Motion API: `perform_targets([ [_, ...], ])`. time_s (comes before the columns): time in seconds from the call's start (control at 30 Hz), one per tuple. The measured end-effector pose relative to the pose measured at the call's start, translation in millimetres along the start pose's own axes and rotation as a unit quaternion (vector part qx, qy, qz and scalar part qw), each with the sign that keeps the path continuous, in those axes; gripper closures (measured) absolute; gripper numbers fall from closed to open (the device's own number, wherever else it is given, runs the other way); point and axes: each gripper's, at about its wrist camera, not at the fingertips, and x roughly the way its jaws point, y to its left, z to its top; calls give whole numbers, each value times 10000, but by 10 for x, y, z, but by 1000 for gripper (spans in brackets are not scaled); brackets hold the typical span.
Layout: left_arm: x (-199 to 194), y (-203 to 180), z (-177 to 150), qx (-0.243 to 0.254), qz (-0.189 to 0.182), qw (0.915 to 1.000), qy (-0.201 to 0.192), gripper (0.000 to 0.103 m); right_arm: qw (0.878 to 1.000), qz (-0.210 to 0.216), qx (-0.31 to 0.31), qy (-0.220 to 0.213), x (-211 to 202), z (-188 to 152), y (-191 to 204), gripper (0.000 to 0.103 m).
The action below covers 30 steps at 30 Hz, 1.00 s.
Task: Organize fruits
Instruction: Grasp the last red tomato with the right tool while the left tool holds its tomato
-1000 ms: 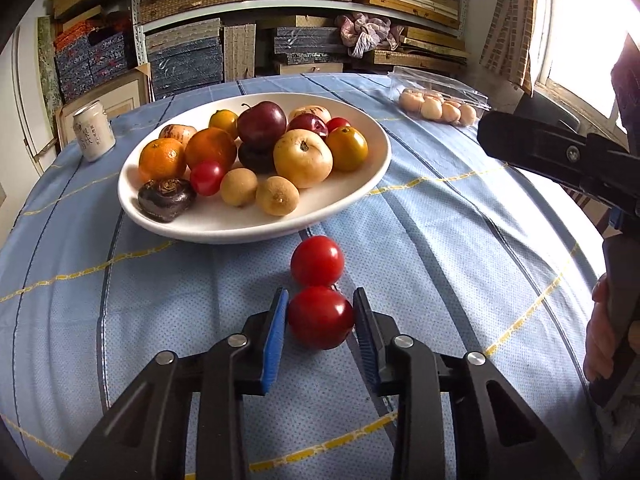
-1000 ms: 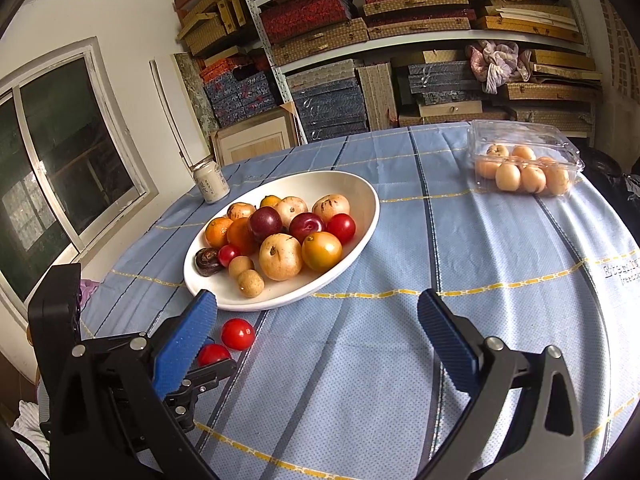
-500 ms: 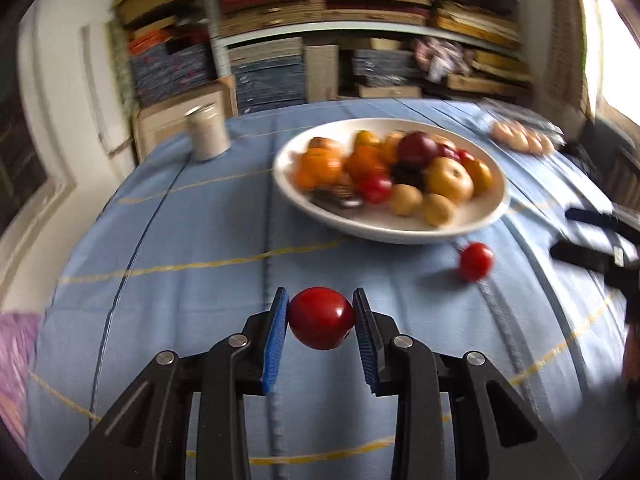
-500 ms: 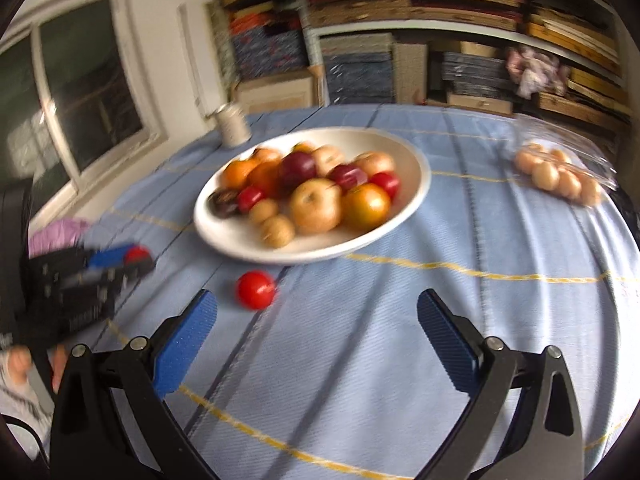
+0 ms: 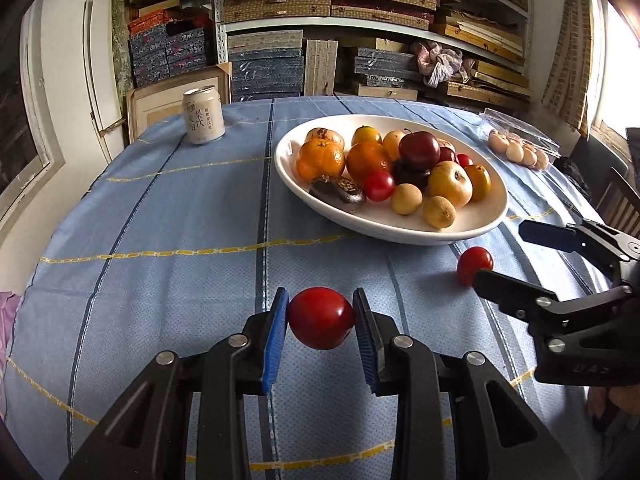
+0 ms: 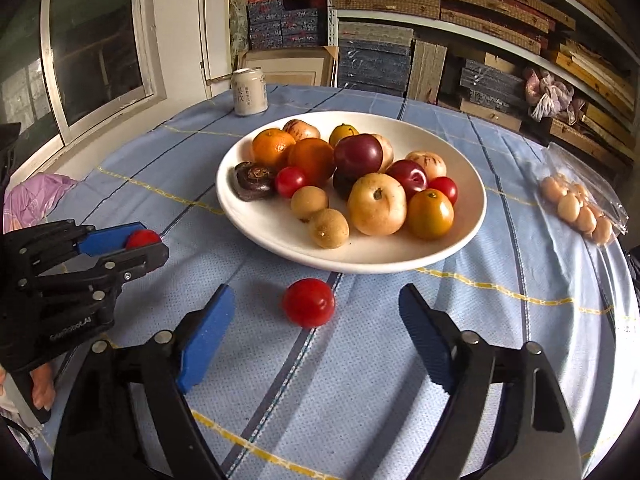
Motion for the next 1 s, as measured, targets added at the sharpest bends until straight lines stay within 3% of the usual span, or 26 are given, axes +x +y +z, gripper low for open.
perform_targets([
  [0.2,29,-26,-14,17,-89,9999,80,70,9999,-86,-66,108,74,0,-14,36],
  [0.53,19,-68,-19,96,-80,9999,59,70,9998,22,9,209,158,-11,-63,43],
  [0.6,12,-83,-20,120,-78,9999,47,70,9996,79,30,252,175,-12,-76,55],
  [0.73,2,-119,-26,185,-57,9998,32,70,9994,152,21,310,197,-9,-78,64],
  [0.77,-2,-124,-27,196,-53,9998,25,70,9994,169,17,313,196,-10,-76,71],
  [1.0,-23,-156,-27,262,-13,9997,-23,70,9992,264,47,313,194,-18,-76,72],
])
